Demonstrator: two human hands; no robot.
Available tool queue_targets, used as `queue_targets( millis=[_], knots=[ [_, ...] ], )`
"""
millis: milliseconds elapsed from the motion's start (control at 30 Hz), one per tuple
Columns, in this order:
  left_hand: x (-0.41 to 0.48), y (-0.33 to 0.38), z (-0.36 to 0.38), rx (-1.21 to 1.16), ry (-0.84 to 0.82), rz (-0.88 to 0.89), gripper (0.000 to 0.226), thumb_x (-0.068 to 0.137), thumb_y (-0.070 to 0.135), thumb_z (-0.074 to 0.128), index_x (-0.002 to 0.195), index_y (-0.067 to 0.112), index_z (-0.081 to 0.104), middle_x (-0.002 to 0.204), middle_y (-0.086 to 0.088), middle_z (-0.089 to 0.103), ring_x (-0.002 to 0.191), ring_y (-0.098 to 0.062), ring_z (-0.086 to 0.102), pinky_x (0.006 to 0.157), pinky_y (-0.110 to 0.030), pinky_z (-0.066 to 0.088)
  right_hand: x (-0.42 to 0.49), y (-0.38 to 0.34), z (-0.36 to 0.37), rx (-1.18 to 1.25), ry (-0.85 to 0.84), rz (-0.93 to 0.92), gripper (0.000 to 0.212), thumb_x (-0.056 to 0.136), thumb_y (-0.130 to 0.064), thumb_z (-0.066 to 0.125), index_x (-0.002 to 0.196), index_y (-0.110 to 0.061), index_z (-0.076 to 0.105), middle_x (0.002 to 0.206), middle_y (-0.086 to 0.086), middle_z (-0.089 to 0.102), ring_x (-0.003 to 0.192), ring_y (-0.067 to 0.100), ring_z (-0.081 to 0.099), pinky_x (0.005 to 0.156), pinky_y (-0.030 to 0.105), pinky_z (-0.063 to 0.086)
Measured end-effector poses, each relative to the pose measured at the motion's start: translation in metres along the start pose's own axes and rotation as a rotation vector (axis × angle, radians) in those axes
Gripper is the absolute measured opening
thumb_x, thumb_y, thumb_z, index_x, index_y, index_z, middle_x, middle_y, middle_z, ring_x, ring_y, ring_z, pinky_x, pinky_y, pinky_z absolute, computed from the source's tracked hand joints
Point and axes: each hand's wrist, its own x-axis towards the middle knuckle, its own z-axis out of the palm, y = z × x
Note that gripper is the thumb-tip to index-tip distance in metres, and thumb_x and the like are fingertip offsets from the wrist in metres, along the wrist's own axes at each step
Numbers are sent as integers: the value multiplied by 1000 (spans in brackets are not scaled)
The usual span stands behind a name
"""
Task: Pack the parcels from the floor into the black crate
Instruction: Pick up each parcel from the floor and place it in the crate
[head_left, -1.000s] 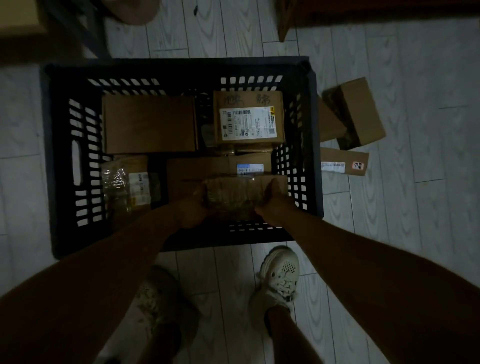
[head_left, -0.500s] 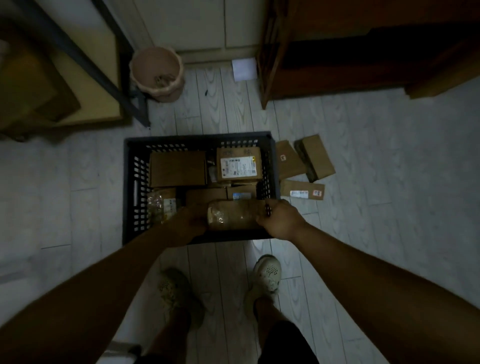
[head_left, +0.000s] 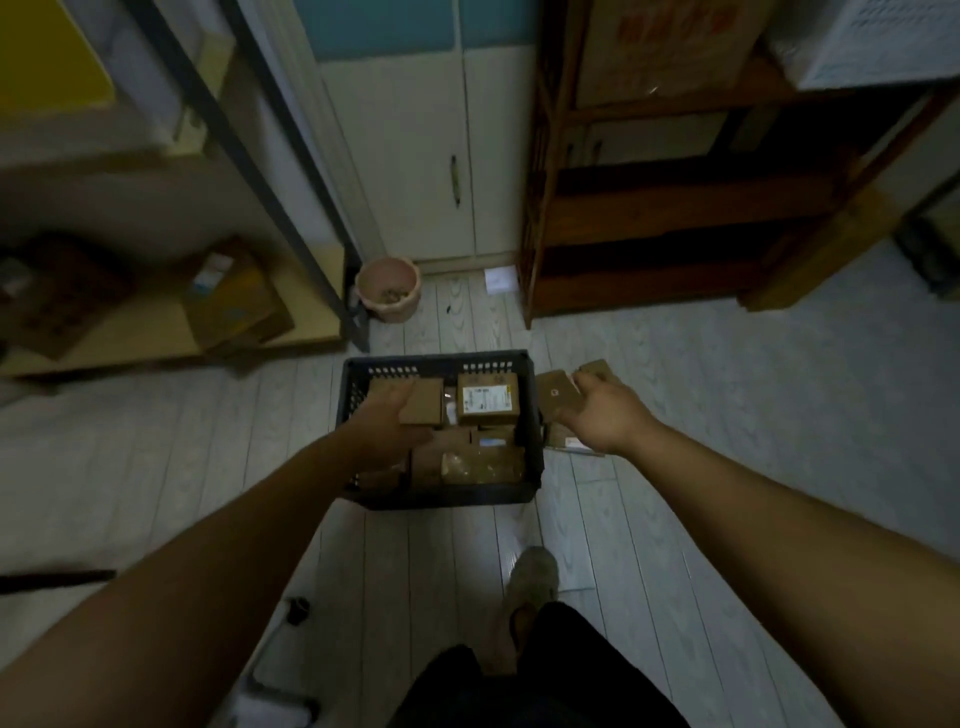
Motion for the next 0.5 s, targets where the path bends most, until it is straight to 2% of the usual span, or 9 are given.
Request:
queue_targets(
  millis=[33, 67, 133, 167, 367, 500],
  knots=[
    [-10, 8, -2, -4, 6, -28, 83, 84, 35, 64, 149, 22, 13, 156, -9, 14, 141, -28, 17, 112, -39, 19, -14, 2, -5, -12, 29, 6, 57, 88, -41, 56, 138, -18, 39, 136, 13, 44, 99, 22, 54, 75, 29, 45],
    [-21, 17, -4, -2, 12, -43, 87, 83, 39, 64, 149, 26, 9, 158, -6, 8, 143, -27, 13, 114, -39, 17, -28, 5, -9, -32, 48, 14, 60, 88, -41, 56, 141, -18, 36, 139, 14, 41, 106, 24, 53, 80, 30, 45],
    [-41, 33, -5, 35, 9, 12, 89, 83, 44, 63, 149, 29, 6, 159, -4, 5, 145, -25, 9, 115, -38, 15, -56, 13, -17, -45, 81, 46, 66, 89, -40, 56, 146, -19, 29, 149, 14, 30, 126, 31, 42, 100, 37, 38],
    [-50, 43, -6, 53, 5, 51, 88, 83, 44, 62, 149, 30, 6, 159, -4, 4, 145, -24, 8, 115, -37, 14, -70, 18, -20, -36, 96, 63, 67, 90, -39, 56, 147, -20, 27, 151, 14, 27, 130, 33, 38, 103, 39, 35],
    [-86, 103, -11, 65, 52, 148, 89, 83, 45, 63, 149, 30, 5, 159, -1, 3, 145, -21, 5, 115, -35, 10, -125, 54, -50, -34, 181, 112, 73, 90, -41, 55, 150, -24, 17, 156, 9, 16, 135, 33, 32, 103, 39, 36],
    [-94, 149, -1, 74, 67, 211, 89, 83, 45, 62, 149, 27, 5, 159, -2, 5, 145, -21, 8, 117, -37, 14, -142, 87, -88, -65, 231, 120, 74, 90, -42, 54, 150, -26, 15, 158, 6, 13, 139, 32, 27, 107, 40, 33]
  ],
)
